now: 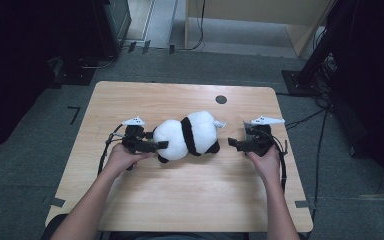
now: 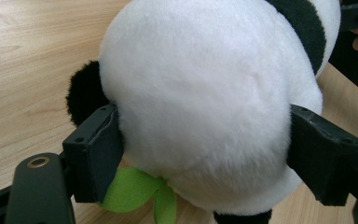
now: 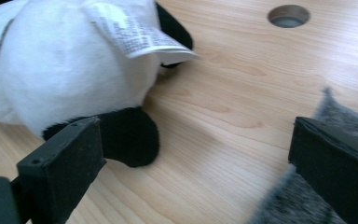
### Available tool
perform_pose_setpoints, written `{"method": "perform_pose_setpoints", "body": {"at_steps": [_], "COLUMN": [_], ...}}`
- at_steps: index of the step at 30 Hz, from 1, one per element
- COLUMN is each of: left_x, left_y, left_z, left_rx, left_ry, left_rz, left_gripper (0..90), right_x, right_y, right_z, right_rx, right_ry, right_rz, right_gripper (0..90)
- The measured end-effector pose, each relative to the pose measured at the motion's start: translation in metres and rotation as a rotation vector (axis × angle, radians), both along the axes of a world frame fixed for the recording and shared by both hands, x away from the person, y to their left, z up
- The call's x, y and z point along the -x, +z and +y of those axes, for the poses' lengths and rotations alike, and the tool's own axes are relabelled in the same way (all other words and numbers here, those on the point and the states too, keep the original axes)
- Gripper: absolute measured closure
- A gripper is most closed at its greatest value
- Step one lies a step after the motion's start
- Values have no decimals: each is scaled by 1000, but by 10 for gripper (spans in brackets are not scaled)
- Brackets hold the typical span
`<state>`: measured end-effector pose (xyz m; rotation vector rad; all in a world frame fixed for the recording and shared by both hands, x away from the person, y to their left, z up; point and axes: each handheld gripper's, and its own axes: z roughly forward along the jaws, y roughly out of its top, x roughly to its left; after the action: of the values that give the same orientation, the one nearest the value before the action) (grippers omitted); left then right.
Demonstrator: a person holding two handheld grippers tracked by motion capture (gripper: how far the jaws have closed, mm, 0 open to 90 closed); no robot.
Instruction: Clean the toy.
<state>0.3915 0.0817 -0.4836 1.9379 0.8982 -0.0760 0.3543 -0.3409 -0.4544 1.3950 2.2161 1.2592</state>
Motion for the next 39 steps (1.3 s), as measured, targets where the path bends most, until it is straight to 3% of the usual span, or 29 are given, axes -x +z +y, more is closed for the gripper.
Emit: {"method": "perform_pose_setpoints", "body": {"at_steps": [12, 19, 23, 28, 30, 33, 36, 39], "left_x": [0, 1, 3, 5, 6, 8, 8, 9], "left_y": [1, 2, 3, 3, 4, 4, 3, 3], "left_z": [-2, -3, -6, -8, -10, -11, -10, -11], "left_rx": [-2, -9, -14, -11, -15, -19, -9, -6], "left_ry": [3, 8, 7, 22, 27, 29, 34, 37], "left_rz": [4, 6, 5, 26, 27, 22, 26, 25], "left_gripper": [150, 150, 153, 159, 162, 162, 162, 162], "right_x": [2, 0, -5, -8, -9, -12, -13, -16], "right_y": [0, -5, -10, -19, -23, -30, -32, -37], "right_z": [42, 66, 77, 86, 90, 100, 101, 96], "right_rx": [-8, -46, -58, -30, 5, 68, 61, 15], "right_ry": [123, 187, 194, 177, 168, 130, 133, 149], "right_rz": [-14, -20, -11, -45, -78, -63, -68, -64], "right_gripper": [0, 0, 0, 0, 0, 0, 0, 0]}}
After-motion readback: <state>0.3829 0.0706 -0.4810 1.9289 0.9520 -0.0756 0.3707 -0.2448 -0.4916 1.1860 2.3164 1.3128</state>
